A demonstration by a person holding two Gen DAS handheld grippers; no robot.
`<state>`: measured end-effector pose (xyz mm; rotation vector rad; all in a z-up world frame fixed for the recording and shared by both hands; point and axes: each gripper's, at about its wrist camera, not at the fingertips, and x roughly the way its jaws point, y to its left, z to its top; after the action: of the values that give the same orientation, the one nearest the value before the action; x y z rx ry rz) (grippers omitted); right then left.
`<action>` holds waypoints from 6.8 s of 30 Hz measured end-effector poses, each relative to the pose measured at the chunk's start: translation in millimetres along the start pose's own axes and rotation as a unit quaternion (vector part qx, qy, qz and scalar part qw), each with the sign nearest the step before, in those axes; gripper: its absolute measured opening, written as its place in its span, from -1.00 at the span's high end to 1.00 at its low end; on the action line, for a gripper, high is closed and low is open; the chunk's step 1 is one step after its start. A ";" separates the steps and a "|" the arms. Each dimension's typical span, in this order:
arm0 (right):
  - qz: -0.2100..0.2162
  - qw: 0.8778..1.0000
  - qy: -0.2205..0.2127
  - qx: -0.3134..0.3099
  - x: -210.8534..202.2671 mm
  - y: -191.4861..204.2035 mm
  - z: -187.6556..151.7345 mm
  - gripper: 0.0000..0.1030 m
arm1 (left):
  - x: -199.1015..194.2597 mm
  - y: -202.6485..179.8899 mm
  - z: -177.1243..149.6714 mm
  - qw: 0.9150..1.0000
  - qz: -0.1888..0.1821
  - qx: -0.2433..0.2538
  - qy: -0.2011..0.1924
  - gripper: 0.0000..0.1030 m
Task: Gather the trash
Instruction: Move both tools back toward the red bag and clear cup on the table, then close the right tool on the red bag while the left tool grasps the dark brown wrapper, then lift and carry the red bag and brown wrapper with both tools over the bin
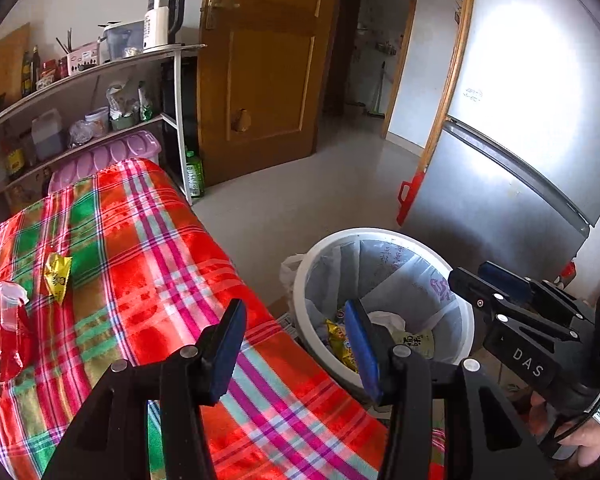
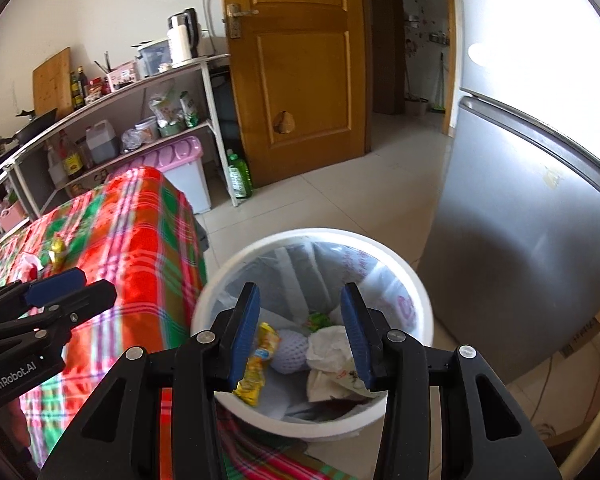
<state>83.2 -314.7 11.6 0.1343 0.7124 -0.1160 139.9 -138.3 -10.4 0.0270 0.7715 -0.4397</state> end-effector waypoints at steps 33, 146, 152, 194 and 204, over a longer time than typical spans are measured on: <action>0.168 0.976 0.035 -0.136 40.5 214.7 3.5 -0.05 | -104.3 233.6 -48.1 0.971 0.158 -0.175 -0.047 0.02; 0.005 0.906 -0.026 -0.423 51.4 316.2 -35.3 0.74 | -86.1 259.6 -68.9 0.981 0.086 -0.173 0.004 0.63; 0.095 0.948 0.017 -0.303 49.9 277.9 -19.2 0.74 | -91.0 251.0 -69.1 0.982 0.085 -0.171 0.000 0.63; 0.093 0.959 -0.030 -0.266 19.8 242.7 -16.6 0.75 | -102.3 212.1 -58.0 0.984 0.070 -0.164 -0.021 0.63; 0.108 0.973 -0.018 -0.203 8.1 205.0 -15.2 0.75 | -91.5 167.5 -45.9 0.990 0.048 -0.127 -0.027 0.63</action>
<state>110.6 -110.8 11.9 -0.1814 0.6685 0.2352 117.5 56.6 -4.0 -0.1839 0.7649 -0.2471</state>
